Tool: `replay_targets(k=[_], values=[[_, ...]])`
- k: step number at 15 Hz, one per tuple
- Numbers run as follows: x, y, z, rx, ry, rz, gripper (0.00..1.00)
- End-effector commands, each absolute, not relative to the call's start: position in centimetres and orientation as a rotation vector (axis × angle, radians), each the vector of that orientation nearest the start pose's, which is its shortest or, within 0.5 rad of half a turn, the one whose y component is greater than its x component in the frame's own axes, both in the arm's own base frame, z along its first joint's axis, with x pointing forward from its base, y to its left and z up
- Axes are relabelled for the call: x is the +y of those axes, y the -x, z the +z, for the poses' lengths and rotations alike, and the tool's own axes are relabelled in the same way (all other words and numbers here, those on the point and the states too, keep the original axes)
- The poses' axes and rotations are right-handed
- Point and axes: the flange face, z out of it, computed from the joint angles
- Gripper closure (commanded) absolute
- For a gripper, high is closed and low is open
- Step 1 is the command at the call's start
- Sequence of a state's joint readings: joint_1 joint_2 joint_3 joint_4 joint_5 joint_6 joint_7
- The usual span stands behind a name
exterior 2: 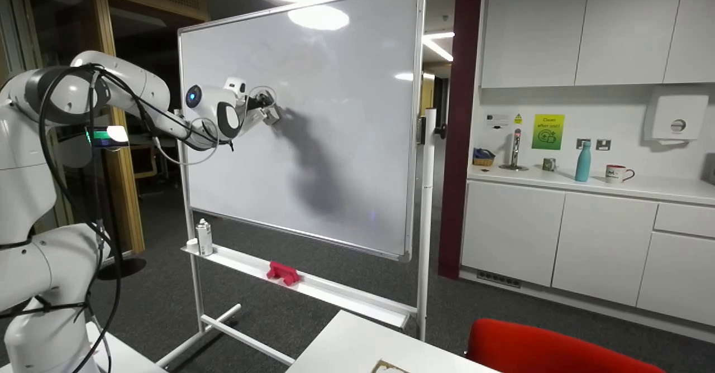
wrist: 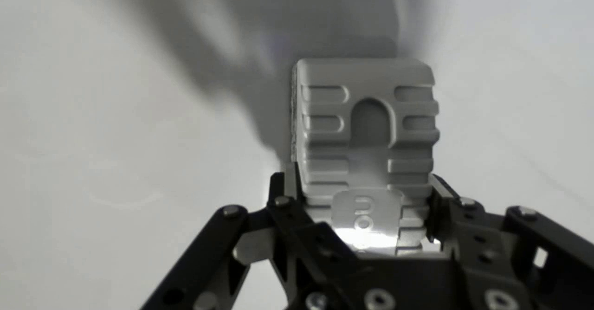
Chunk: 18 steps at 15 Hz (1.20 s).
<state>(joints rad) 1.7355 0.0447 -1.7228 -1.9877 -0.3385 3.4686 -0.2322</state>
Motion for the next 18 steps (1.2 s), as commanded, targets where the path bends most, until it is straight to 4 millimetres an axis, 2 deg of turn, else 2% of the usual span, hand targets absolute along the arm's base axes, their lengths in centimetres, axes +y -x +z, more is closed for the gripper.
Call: replay_targets(k=[1, 2, 18], values=[[6.71, -57.52, 63.93, -0.909, 2.444, -2.263, 0.65], [6.91, -57.48, 63.84, -0.914, 2.446, -2.263, 0.4], [6.76, -57.48, 63.85, -0.912, 2.447, -2.264, 0.4]])
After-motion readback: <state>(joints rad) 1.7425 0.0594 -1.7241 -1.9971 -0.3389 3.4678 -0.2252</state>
